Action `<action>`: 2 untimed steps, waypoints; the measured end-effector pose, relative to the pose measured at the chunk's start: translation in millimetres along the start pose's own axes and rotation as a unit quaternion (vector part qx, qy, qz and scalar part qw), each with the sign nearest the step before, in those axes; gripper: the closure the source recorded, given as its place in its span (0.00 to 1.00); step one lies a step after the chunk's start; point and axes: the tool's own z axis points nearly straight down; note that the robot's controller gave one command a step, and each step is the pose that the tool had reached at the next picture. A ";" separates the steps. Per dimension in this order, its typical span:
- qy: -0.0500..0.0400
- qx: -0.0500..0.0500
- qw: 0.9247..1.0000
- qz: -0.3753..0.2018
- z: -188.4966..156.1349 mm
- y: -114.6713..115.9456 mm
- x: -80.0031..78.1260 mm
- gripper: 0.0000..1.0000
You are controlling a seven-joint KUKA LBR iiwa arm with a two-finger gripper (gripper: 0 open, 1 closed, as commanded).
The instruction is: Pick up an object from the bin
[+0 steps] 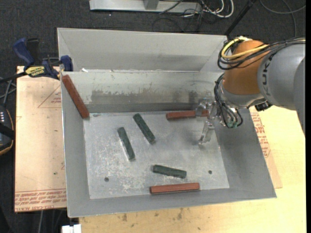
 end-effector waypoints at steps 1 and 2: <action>-0.007 0.000 1.000 0.000 29.8 4.6 -2.5 0.00; 0.002 0.000 1.000 0.016 -1.3 105.0 -1.7 1.00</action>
Offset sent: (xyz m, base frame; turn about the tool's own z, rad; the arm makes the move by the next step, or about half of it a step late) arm 0.0148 0.1029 0.0013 0.0346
